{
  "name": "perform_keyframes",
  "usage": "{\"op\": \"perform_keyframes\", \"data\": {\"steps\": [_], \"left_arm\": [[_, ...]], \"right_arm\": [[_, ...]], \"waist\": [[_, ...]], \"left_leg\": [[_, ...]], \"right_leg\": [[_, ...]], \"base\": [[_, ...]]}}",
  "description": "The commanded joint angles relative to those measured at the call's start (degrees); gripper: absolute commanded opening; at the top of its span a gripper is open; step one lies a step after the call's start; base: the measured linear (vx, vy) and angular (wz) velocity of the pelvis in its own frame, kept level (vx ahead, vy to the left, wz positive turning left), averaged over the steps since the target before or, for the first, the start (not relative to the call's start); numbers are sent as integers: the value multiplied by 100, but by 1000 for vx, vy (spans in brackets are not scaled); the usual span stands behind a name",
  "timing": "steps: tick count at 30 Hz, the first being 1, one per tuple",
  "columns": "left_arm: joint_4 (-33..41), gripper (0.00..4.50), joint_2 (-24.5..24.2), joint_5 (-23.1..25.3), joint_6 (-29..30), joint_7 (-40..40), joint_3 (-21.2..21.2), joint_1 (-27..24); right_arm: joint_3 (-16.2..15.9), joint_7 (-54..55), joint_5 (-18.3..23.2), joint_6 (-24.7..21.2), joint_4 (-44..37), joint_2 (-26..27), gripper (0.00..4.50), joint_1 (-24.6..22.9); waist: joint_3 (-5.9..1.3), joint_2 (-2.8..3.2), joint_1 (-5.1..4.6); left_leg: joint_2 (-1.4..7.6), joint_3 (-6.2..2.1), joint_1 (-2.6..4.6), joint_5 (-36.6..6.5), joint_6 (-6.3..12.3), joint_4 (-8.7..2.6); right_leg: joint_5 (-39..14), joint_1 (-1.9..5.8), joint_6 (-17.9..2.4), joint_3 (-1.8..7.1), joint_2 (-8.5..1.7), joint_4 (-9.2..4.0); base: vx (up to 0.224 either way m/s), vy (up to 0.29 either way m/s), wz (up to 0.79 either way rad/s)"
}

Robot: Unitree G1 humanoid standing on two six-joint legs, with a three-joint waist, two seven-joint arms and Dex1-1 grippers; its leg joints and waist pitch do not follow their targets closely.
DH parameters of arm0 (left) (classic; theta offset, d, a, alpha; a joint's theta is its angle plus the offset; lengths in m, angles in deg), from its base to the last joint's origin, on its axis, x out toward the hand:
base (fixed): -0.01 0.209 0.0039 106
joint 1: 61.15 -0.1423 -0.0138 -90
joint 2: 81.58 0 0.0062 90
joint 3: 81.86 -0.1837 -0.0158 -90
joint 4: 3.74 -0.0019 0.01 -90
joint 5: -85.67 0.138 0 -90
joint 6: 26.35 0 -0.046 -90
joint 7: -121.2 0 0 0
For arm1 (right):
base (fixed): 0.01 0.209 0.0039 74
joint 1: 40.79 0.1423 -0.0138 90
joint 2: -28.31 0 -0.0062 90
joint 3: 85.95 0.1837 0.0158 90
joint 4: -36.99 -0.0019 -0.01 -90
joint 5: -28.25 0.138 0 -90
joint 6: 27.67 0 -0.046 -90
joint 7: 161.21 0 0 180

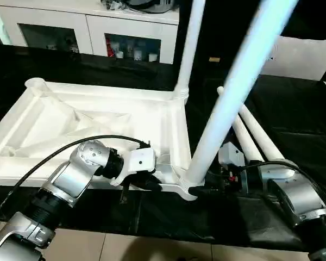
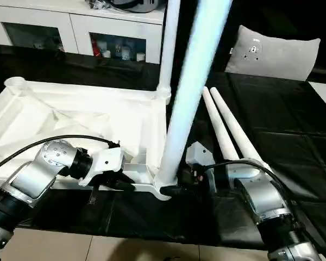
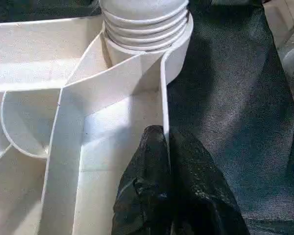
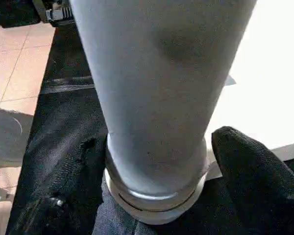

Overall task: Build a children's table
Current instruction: Rotate leg to tighten

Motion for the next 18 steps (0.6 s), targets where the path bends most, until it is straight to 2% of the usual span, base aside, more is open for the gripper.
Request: {"op": "perform_keyframes", "data": {"steps": [1, 5, 11, 14, 16, 17, 18], "left_arm": [[91, 0, 26, -34, -144, -264, -209, 40], [88, 0, 11, -26, -175, -304, -204, 21], [98, 0, 26, -38, -170, -232, -186, -39], [169, 0, 178, 7, 229, 197, -81, -105], [208, 0, 384, -14, 657, 563, 46, -131], [230, 0, 503, -31, 861, 739, 105, -131], [239, 0, 582, -31, 992, 859, 140, -123]], "right_arm": [[-34, -94, 57, 73, 10, -42, 323, 69], [-65, -156, 57, 104, -30, -44, 287, 8], [-116, -85, 18, 136, -175, -14, 270, -161], [-82, 411, -2, -254, -408, 207, 267, -379], [-58, 891, -47, -519, -491, 464, 267, -510], [-32, 1165, -69, -642, -508, 626, 267, -552], [-10, 1359, -92, -715, -505, 741, 267, -564]], "waist": [[-358, 19, -8], [-372, 28, -7], [-367, 45, 8], [-359, 54, 14], [-336, 48, -2], [-321, 28, -9], [-312, 42, -18]], "left_leg": [[-66, 190, -105, -800, 407, -368], [-68, 190, -106, -709, 425, -360], [-65, 191, -98, -806, 381, -362], [-72, 183, -102, -824, 323, -374], [-71, 189, -87, -1003, 255, -388], [-90, 177, -93, -1173, 220, -396], [-99, 173, -78, -1316, 190, -398]], "right_leg": [[-1472, 443, -1151, 186, -179, -327], [-1289, 456, -1210, 184, -175, -308], [-1428, 452, -1175, 184, -178, -326], [-1504, 464, -1118, 185, -169, -328], [-1785, 439, -1036, 178, -162, -359], [-2234, 442, -870, 155, -157, -408], [-2594, 411, -730, 148, -161, -452]], "base": [[0, 0, 0], [0, 0, 0], [0, 0, 0], [0, 0, 0], [0, 0, 0], [0, 0, 0], [0, 0, 0]]}}
